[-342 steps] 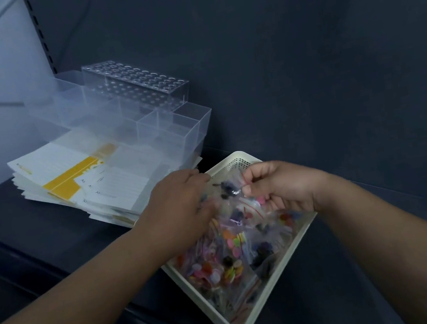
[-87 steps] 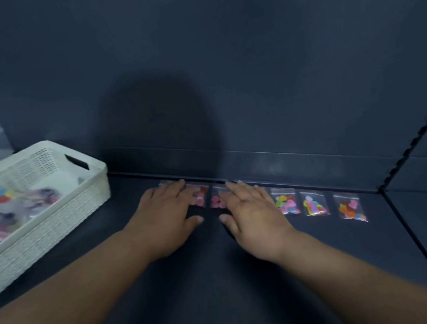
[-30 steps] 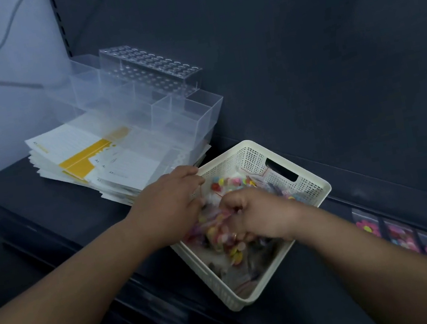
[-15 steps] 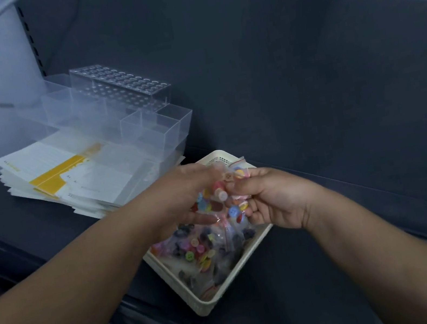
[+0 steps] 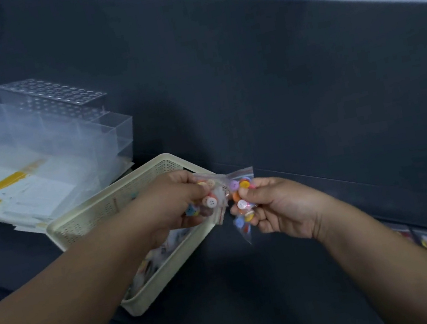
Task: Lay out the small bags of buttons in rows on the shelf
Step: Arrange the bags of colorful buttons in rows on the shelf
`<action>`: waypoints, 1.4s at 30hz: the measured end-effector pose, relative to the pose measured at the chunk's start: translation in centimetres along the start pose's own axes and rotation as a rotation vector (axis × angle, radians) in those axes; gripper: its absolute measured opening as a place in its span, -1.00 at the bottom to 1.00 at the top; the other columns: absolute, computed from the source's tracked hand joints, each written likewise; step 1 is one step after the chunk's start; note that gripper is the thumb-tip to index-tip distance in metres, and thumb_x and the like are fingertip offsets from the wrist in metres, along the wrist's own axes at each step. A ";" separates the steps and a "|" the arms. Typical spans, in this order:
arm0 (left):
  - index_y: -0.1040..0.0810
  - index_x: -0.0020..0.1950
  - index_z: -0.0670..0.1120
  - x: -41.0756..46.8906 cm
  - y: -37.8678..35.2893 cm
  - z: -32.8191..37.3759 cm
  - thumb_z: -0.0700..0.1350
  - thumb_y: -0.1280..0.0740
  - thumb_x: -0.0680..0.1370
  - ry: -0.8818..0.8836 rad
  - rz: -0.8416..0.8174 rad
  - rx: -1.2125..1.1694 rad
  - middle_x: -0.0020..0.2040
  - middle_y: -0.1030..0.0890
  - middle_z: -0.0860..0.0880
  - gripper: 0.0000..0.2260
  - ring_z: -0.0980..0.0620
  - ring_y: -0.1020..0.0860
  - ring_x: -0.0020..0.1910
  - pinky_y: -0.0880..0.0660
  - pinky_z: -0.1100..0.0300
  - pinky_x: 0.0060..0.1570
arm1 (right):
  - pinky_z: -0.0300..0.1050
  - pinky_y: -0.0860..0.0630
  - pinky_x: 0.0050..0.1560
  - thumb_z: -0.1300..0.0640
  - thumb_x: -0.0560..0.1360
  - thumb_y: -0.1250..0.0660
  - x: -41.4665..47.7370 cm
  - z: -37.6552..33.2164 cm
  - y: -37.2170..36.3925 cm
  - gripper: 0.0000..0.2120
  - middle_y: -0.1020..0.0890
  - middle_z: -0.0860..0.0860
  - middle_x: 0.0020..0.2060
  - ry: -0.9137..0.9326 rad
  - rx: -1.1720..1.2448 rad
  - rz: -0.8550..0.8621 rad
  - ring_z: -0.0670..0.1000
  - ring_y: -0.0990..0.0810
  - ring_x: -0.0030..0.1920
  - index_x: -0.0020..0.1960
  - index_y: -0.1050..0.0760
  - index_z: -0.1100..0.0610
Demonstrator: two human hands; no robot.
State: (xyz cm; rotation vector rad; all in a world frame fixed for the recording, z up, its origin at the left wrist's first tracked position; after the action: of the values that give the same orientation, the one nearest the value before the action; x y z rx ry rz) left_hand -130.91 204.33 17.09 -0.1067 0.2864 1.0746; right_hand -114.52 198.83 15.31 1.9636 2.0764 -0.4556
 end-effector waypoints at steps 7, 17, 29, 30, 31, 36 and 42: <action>-0.53 -0.12 -0.06 0.3 -5.5 -0.9 -0.21 -0.35 0.52 0.121 -0.070 0.096 -0.23 -0.62 -0.03 -0.94 0.08 -0.56 -0.31 -0.47 0.29 -0.45 | -0.29 -0.38 -0.49 0.18 0.57 -0.22 -3.8 2.2 4.7 -0.84 -0.66 0.07 -0.25 -0.017 0.113 0.049 -0.03 -0.51 -0.38 0.02 -0.59 0.09; -0.59 -0.04 -0.10 0.5 -13.9 -1.2 -0.20 -0.43 0.45 0.136 -0.230 0.018 -0.28 -0.59 -0.04 -0.88 0.10 -0.50 -0.37 -0.39 0.30 -0.45 | -0.14 -0.54 -0.24 0.18 0.54 -0.29 -7.5 5.4 8.5 -0.85 -0.64 0.07 -0.21 -0.037 0.157 0.106 -0.06 -0.61 -0.29 0.09 -0.55 0.12; -0.56 -0.09 -0.13 1.2 -17.1 -1.8 -0.30 -0.43 0.39 0.048 -0.175 0.166 -0.24 -0.59 -0.16 -0.85 0.03 -0.46 -0.38 -0.31 0.23 -0.39 | -0.22 -0.32 -0.34 0.13 0.47 -0.38 -9.5 6.6 12.3 -0.86 -0.61 0.01 -0.34 0.031 0.043 0.257 -0.06 -0.50 -0.40 -0.27 -0.52 0.04; -0.57 -0.07 -0.13 1.2 -17.2 -2.1 -0.29 -0.46 0.38 0.062 -0.198 0.158 -0.22 -0.60 -0.15 -0.83 0.00 -0.49 -0.33 -0.35 0.20 -0.35 | -0.21 -0.31 -0.33 0.17 0.49 -0.36 -9.5 6.6 12.4 -0.83 -0.61 0.01 -0.35 0.044 0.046 0.274 -0.07 -0.50 -0.41 -0.27 -0.51 0.04; -0.58 -0.05 -0.13 1.1 -17.4 -2.4 -0.27 -0.48 0.37 0.078 -0.226 0.150 -0.21 -0.62 -0.14 -0.80 -0.01 -0.51 -0.29 -0.38 0.18 -0.30 | -0.20 -0.32 -0.33 0.19 0.50 -0.34 -9.4 6.7 12.4 -0.81 -0.61 0.01 -0.36 0.055 0.061 0.288 -0.07 -0.51 -0.41 -0.28 -0.51 0.05; -0.57 -0.10 -0.12 0.8 -17.9 -3.2 -0.31 -0.49 0.33 0.089 -0.274 0.199 -0.33 -0.58 -0.05 -0.78 0.08 -0.47 -0.43 -0.33 0.31 -0.47 | -0.27 -0.29 -0.44 0.20 0.56 -0.26 -9.1 7.5 12.1 -0.77 -0.55 -0.05 -0.44 0.018 0.073 0.341 -0.10 -0.44 -0.48 -0.27 -0.48 0.05; -0.59 -0.11 -0.18 1.0 -15.5 -3.7 -0.43 -0.35 0.36 0.083 -0.255 0.412 -0.37 -0.60 -0.08 -0.79 0.10 -0.51 -0.49 -0.41 0.33 -0.51 | -0.29 -0.22 -0.49 0.15 0.56 -0.28 -8.5 8.8 11.7 -0.82 -0.49 -0.04 -0.46 -0.142 -0.049 0.361 -0.10 -0.34 -0.52 -0.23 -0.47 0.07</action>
State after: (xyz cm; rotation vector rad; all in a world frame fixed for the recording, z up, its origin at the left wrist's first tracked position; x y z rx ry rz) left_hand -117.52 196.97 12.48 0.1782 0.5481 0.7425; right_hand -102.63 188.15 9.81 2.1458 1.5872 -0.4472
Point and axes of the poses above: each hand's wrist, its own x-axis towards the middle knuckle, its own y-axis out of the back of the hand, z = x × y, the point moved 4 cm from there along x, towards the middle knuckle
